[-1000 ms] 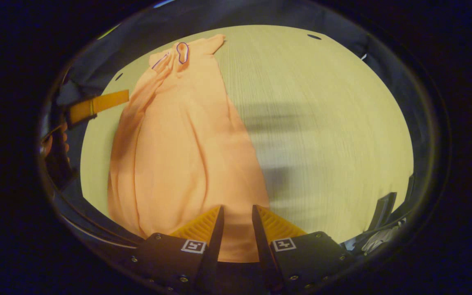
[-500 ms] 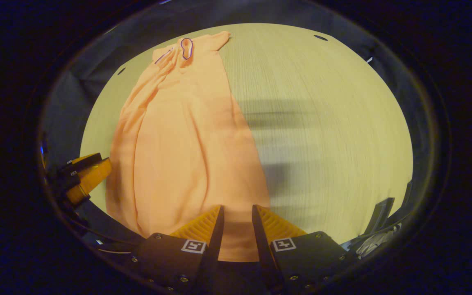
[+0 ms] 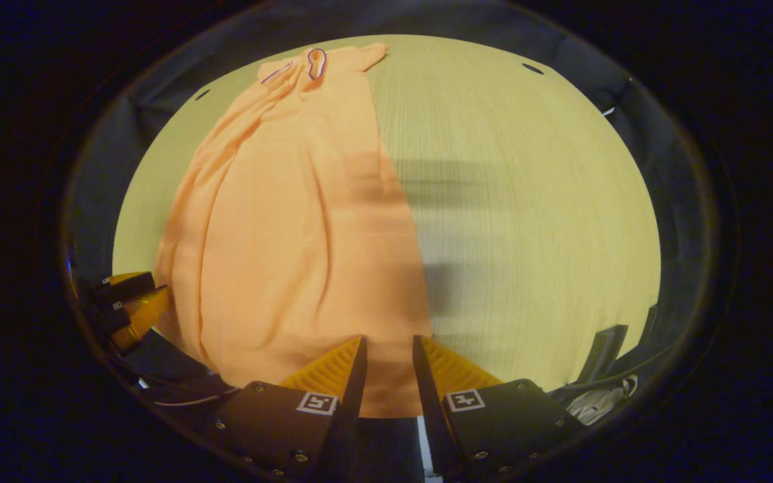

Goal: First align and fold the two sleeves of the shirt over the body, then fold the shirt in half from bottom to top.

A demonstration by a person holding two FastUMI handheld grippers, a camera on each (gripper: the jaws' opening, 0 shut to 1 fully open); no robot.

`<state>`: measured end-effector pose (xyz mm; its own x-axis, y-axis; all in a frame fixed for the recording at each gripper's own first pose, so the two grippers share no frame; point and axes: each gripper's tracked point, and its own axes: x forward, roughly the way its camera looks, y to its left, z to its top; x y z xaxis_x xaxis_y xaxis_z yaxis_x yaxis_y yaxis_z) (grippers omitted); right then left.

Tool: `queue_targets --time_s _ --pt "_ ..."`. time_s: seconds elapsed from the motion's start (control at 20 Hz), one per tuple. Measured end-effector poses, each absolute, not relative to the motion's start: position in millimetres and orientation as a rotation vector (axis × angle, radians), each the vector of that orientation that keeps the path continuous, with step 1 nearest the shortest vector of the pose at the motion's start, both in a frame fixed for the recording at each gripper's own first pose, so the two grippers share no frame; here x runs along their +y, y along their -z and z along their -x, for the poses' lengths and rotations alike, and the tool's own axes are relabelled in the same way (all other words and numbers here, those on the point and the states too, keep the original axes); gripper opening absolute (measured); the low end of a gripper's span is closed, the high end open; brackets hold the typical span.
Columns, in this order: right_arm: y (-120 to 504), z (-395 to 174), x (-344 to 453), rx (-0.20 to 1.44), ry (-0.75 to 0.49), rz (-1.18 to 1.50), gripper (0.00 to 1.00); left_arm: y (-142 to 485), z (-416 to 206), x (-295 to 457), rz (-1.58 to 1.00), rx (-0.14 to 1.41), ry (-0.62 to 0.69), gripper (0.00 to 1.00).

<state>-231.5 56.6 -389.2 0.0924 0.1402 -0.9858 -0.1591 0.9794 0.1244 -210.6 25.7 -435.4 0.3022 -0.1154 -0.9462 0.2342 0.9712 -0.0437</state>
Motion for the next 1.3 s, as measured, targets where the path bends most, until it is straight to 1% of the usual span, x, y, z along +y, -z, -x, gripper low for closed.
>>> queue_targets --time_s 0.15,0.25,0.3,0.35,0.4,0.45,0.5,0.55,0.6,0.7,0.75,0.8,0.9,1.05,1.1,1.15,1.2,1.25,1.3 --pt "390.5 238.4 51.4 1.478 -0.210 0.049 0.44 437.7 225.6 31.3 -0.109 1.274 0.219 0.69" --pt "389.6 239.7 49.6 1.478 -0.200 0.069 0.44 437.0 222.2 30.3 -0.118 1.265 0.224 0.69" --pt "389.8 241.2 47.2 1.482 -0.194 0.088 0.49 438.0 222.7 31.1 -0.123 1.274 0.224 0.69" --pt "389.6 242.6 46.5 1.485 -0.193 0.095 0.44 437.3 221.0 30.1 -0.119 1.274 0.223 0.69" --pt "390.7 244.3 46.8 1.490 -0.193 0.098 0.44 438.2 222.0 30.7 -0.116 1.285 0.218 0.63" --pt "391.6 246.0 46.3 1.498 -0.193 0.102 0.44 440.5 220.7 27.9 -0.109 1.290 0.219 0.63" --pt "392.3 247.7 46.1 1.505 -0.194 0.104 0.39 440.0 221.1 28.3 -0.112 1.302 0.215 0.64" --pt "392.0 246.9 46.3 1.500 -0.194 0.106 0.39 441.3 221.0 28.0 -0.111 1.310 0.214 0.72" --pt "393.5 247.1 47.0 1.504 -0.195 0.107 0.44 440.2 220.7 29.1 -0.112 1.316 0.212 0.72" --pt "393.5 246.6 46.6 1.507 -0.195 0.110 0.44 439.6 220.0 29.2 -0.106 1.333 0.206 0.76" --pt "393.8 246.7 46.2 1.510 -0.195 0.106 0.46 440.8 219.6 27.8 -0.103 1.338 0.200 0.77" --pt "394.0 246.0 46.9 1.512 -0.195 0.101 0.46 440.6 219.8 28.2 -0.102 1.342 0.198 0.75" --pt "394.3 246.3 47.1 1.515 -0.195 0.098 0.47 440.1 219.3 28.0 -0.103 1.350 0.199 0.78" --pt "394.3 246.6 48.3 1.528 -0.191 0.103 0.47 440.2 218.5 24.3 -0.107 1.346 0.210 0.75" --pt "395.8 247.0 48.3 1.534 -0.185 0.106 0.52 440.7 219.2 24.3 -0.112 1.352 0.214 0.72" --pt "394.8 246.7 48.4 1.539 -0.178 0.110 0.48 438.9 214.9 22.5 -0.108 1.340 0.216 0.67" --pt "393.1 244.4 45.3 1.533 -0.156 0.120 0.48 439.4 211.5 21.2 -0.102 1.319 0.209 0.53" --pt "395.1 242.4 43.7 1.526 -0.139 0.133 0.26 438.8 208.2 20.8 -0.111 1.311 0.207 0.39" --pt "393.4 243.2 43.2 1.524 -0.135 0.148 0.16 440.6 208.5 19.0 -0.129 1.308 0.212 0.29"
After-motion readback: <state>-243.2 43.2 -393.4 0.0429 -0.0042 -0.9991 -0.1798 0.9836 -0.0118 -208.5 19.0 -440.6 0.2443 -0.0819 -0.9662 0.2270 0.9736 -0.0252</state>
